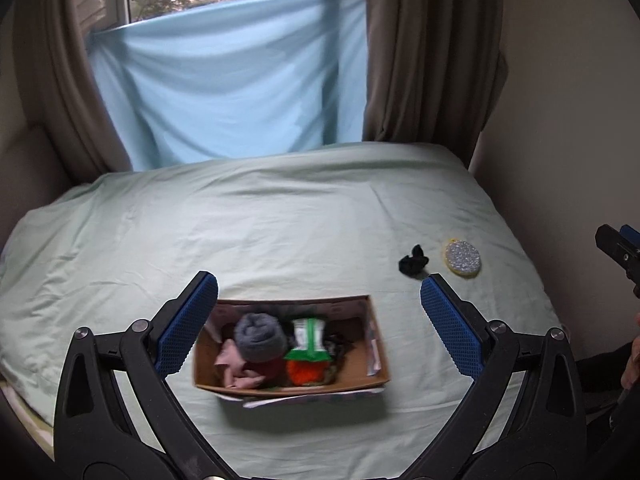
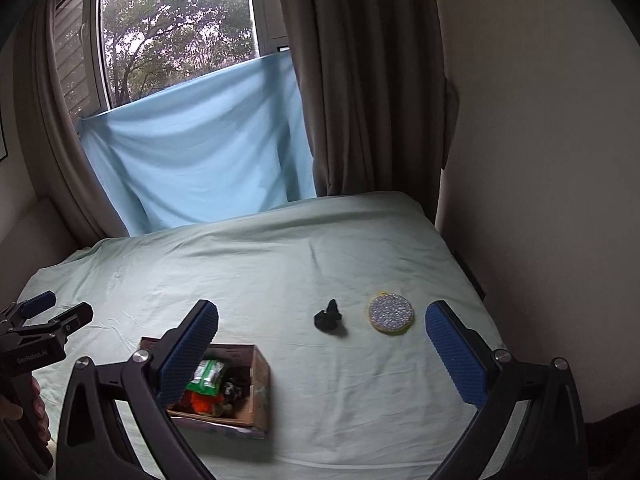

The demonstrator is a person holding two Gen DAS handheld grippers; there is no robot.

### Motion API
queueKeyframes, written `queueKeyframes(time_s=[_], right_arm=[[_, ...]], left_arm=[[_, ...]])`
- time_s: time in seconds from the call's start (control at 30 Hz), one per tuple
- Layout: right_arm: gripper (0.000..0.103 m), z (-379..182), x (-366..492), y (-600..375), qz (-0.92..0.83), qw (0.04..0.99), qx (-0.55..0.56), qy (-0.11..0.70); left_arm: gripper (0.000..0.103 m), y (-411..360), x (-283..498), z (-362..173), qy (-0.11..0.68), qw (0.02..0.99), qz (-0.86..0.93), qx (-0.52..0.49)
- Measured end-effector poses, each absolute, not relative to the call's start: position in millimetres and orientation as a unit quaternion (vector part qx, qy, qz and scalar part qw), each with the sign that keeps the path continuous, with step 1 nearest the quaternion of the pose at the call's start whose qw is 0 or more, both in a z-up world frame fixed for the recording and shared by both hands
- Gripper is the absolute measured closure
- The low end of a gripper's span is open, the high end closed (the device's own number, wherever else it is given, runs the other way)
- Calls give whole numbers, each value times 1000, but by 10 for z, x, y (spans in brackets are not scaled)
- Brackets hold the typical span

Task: Organize soft objects
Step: 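Move both tools back toward the black scrunchie and glitter sponge, then grasp the black scrunchie with the left tool while the right tool grasps the glitter sponge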

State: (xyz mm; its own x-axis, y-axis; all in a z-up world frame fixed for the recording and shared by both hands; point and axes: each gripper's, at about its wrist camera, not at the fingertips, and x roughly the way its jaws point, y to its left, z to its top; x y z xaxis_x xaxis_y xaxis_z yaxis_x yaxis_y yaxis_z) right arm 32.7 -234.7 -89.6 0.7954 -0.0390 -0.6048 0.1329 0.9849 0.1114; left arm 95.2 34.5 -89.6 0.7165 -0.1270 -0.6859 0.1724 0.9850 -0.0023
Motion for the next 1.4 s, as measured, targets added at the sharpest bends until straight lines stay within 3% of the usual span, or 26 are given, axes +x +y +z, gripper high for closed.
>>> queueKeyframes(time_s=[0.23,0.87,1.13,1.2,1.33,1.4], right_arm=[[0,-1310,769,-2981,-35,937,60,343],[0,-3554,2393,-4002,44,912,16,407],[0,-4343,2851,-3944,76,895,0,440],[0,-4475,2909,-3922,81,891,-5,446],[2,-4674,2954,-3918,75,884,-6,462],[3,-4725,2942,-3922,70,885,-8,460]], left_arm=[[2,-504,1485,-1320,397,912,-99,19],[2,-2145,3207,-3731,502,856,-120,26],[13,-2198,3555,-4484,538,838,-88,28],[26,-2214,3592,-4650,549,831,-81,40],[37,-2209,3608,-4819,558,825,-75,48],[49,-2204,3591,-4821,553,828,-79,49]])
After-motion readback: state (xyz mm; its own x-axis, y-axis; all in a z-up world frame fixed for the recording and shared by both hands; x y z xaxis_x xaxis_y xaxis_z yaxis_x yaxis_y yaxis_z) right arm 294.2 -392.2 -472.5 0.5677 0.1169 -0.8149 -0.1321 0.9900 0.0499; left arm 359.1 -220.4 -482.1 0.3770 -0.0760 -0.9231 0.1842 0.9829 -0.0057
